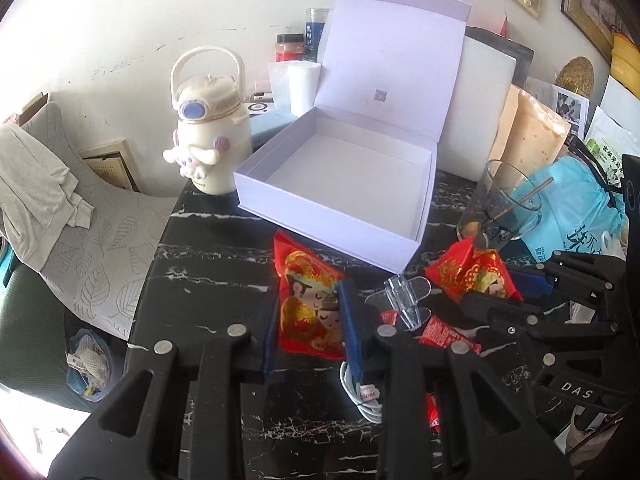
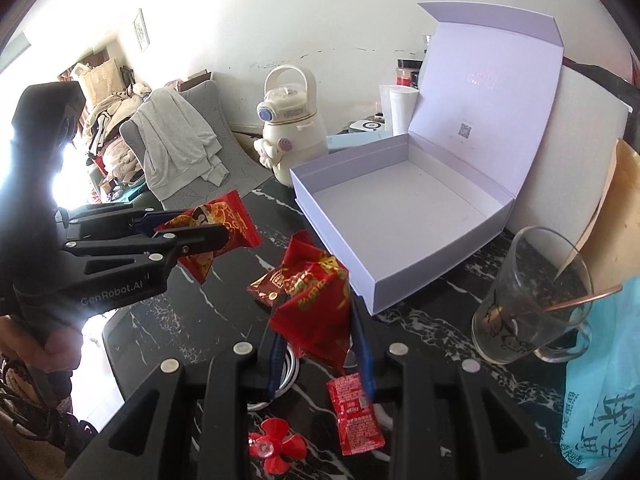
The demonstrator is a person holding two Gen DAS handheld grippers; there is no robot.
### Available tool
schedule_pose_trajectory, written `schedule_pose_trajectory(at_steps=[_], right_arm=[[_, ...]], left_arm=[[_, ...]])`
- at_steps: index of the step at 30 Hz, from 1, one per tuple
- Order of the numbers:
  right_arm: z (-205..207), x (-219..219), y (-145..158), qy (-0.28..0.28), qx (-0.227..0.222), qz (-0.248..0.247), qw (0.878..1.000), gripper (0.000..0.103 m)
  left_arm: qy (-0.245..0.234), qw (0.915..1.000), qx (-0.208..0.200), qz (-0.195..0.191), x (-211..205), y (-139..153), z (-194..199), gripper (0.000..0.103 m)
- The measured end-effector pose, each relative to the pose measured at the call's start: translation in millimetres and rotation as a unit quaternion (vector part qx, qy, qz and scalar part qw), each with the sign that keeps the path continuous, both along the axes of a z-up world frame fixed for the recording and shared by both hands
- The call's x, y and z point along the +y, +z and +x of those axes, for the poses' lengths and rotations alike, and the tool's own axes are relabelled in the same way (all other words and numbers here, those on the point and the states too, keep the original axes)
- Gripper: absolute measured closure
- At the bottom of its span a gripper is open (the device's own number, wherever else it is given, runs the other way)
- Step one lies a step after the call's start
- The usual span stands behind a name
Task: Organize objects
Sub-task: 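Carry both held snack packets over the open lavender box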
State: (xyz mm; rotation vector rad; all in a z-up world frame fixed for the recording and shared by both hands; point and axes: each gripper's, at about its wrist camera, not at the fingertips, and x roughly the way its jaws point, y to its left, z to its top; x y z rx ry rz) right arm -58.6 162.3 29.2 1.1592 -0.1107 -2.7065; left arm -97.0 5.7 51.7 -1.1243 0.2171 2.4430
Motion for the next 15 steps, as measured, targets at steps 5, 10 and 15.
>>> schedule_pose_trajectory(at_steps=[5, 10, 15], right_arm=[[-19, 6, 9, -0.009, 0.008, 0.009, 1.000, 0.074], [-42, 15, 13, -0.021, 0.010, 0.014, 1.000, 0.074], [-63, 25, 10, -0.036, 0.007, 0.014, 0.999, 0.074]], left_arm=[[-0.007, 0.9998, 0.013, -0.009, 13, 7, -15, 0.077], [-0.017, 0.9996, 0.017, -0.014, 27, 9, -34, 0.077], [-0.026, 0.9993, 0.017, -0.021, 41, 5, -56, 0.077]])
